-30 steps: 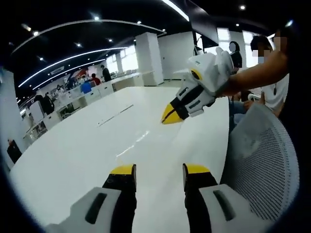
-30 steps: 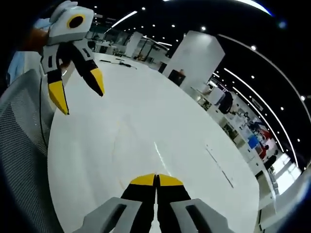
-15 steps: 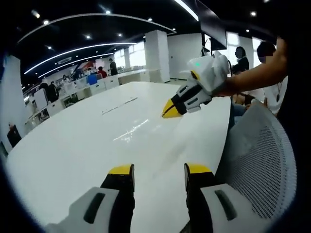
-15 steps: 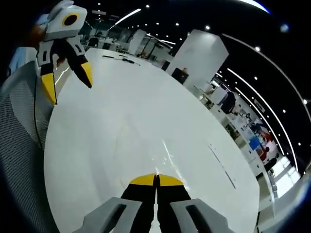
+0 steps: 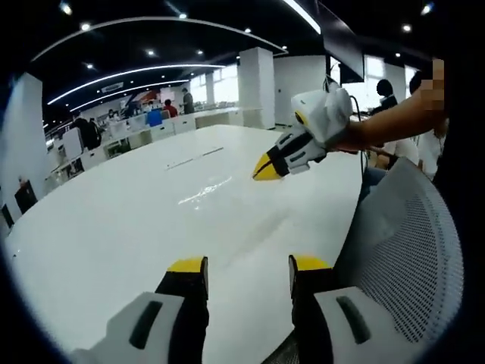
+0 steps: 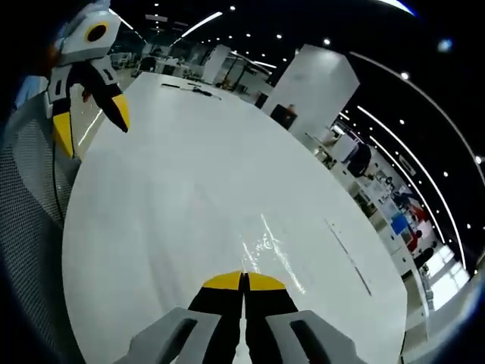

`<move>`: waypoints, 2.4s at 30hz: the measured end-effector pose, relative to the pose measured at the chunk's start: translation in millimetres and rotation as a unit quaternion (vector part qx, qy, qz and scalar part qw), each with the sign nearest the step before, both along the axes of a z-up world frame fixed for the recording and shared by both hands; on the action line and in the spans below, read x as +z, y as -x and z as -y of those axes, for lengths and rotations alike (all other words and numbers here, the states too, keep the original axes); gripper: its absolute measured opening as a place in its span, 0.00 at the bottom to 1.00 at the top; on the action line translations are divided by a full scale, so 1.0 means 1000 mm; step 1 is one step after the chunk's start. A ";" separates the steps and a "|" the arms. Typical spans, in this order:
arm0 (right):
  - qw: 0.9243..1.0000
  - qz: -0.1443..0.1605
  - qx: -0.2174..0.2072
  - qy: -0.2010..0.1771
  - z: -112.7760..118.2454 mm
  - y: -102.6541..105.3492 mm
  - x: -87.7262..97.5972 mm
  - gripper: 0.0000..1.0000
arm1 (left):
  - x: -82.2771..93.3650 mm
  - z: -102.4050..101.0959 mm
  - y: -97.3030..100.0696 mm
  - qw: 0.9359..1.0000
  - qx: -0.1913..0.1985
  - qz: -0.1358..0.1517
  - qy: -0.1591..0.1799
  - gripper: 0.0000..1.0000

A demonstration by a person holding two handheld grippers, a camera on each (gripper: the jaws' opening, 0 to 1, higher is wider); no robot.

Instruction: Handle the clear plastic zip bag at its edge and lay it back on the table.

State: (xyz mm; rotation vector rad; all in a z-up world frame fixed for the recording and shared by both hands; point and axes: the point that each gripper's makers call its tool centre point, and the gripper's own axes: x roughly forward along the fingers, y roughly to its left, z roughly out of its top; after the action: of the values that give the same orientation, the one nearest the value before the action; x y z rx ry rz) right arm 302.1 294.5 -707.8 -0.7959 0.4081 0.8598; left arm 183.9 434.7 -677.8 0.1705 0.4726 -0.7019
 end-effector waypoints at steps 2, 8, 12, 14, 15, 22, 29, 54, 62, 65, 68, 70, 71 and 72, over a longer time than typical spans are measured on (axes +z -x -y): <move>1.000 -0.001 0.001 0.002 0.000 -0.001 -0.003 0.00 | -0.006 -0.004 0.002 1.000 0.002 -0.003 -0.002 0.41; 1.000 -0.007 0.006 0.007 -0.003 -0.001 -0.011 0.00 | -0.016 0.001 0.006 1.000 0.002 -0.008 -0.006 0.40; 1.000 -0.015 0.006 0.011 -0.003 -0.001 -0.017 0.00 | -0.023 0.002 0.007 1.000 -0.008 -0.009 -0.020 0.40; 1.000 -0.021 0.005 0.012 -0.002 -0.001 -0.021 0.00 | -0.021 0.006 0.007 1.000 -0.011 -0.008 -0.018 0.40; 1.000 -0.023 0.005 0.015 -0.002 -0.001 -0.023 0.00 | -0.020 0.005 0.007 1.000 -0.011 -0.008 -0.017 0.40; 0.999 -0.030 0.005 0.020 -0.001 -0.001 -0.030 0.00 | -0.021 0.007 0.007 1.000 -0.013 -0.005 -0.015 0.40; 0.999 -0.038 0.002 0.019 -0.001 0.002 -0.035 0.00 | -0.019 0.011 0.007 1.000 -0.011 -0.011 -0.005 0.41; 0.988 -0.092 -0.063 -0.106 0.020 0.023 -0.012 0.42 | -0.013 0.006 -0.001 1.000 0.001 0.017 0.012 0.69; 0.982 -0.091 -0.086 -0.138 0.039 0.031 0.006 0.61 | -0.010 0.008 -0.002 1.000 0.001 0.022 0.016 0.74; 0.981 -0.086 -0.093 -0.145 0.047 0.033 0.013 0.66 | -0.009 0.009 -0.002 1.000 0.001 0.023 0.014 0.75; 0.979 -0.081 -0.100 -0.155 0.054 0.036 0.022 0.71 | -0.006 0.011 -0.002 0.999 0.001 0.028 0.015 0.78; 0.979 -0.080 -0.101 -0.158 0.059 0.038 0.025 0.75 | -0.004 0.012 -0.002 0.999 0.002 0.029 0.015 0.80; 0.979 -0.078 -0.100 -0.159 0.060 0.039 0.026 0.77 | -0.004 0.012 -0.002 0.999 0.003 0.030 0.014 0.80; 0.979 -0.077 -0.101 -0.159 0.063 0.039 0.027 0.79 | -0.003 0.012 -0.002 0.999 0.003 0.031 0.014 0.81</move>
State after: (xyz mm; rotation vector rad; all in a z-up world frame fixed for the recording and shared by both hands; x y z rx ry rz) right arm 262.9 232.0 -680.7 -0.3873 0.4654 0.7737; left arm 186.1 422.6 -681.1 0.1638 0.4042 -0.6949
